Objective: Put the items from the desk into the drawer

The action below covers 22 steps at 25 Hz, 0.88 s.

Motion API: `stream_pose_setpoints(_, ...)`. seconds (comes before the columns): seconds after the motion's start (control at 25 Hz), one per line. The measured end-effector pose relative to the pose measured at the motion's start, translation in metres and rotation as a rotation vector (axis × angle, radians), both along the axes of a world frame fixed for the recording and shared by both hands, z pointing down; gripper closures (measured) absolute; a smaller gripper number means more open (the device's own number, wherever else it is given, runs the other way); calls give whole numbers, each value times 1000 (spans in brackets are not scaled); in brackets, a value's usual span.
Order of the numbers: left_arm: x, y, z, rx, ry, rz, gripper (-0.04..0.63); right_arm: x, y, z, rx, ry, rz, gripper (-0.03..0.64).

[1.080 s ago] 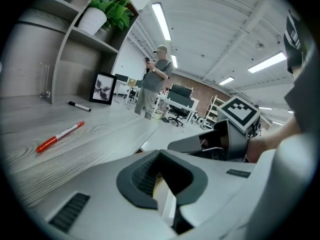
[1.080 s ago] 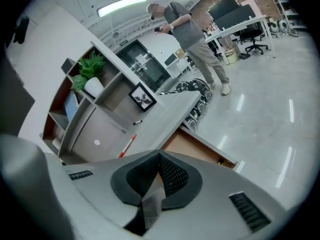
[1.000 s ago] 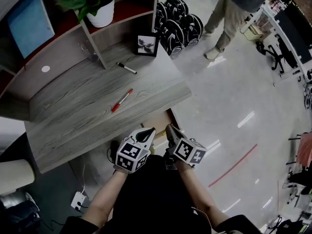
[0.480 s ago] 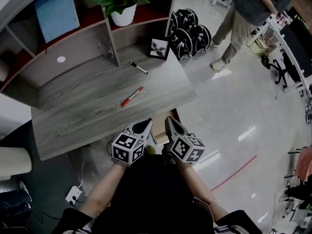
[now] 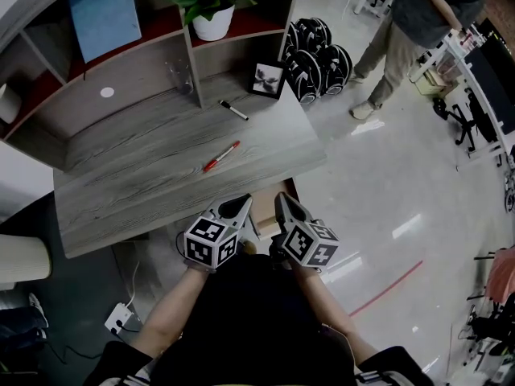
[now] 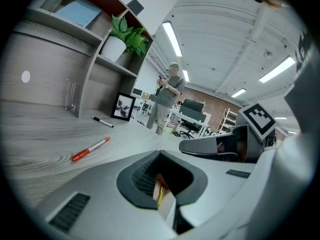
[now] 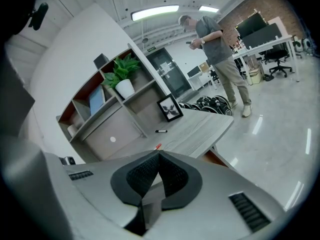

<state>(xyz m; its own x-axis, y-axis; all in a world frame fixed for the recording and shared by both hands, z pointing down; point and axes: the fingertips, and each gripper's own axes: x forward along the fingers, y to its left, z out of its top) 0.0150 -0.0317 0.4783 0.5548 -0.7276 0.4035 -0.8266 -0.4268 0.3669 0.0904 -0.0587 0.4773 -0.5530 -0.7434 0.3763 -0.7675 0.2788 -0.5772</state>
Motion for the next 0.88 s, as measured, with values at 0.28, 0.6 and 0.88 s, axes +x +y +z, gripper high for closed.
stream_pose_setpoints(0.28, -6, 2, 3, -11, -14, -38, 595, -6, 2, 2, -7, -15, -36, 626)
stream_pose_setpoints(0.6, -43, -2, 6, -25, -36, -141, 595, -39, -9, 3, 1, 8, -157, 626)
stream_pose_setpoints(0.88, -82, -5, 7, -35, -45, -229, 595, -74, -30, 5, 29, 91, -302, 626)
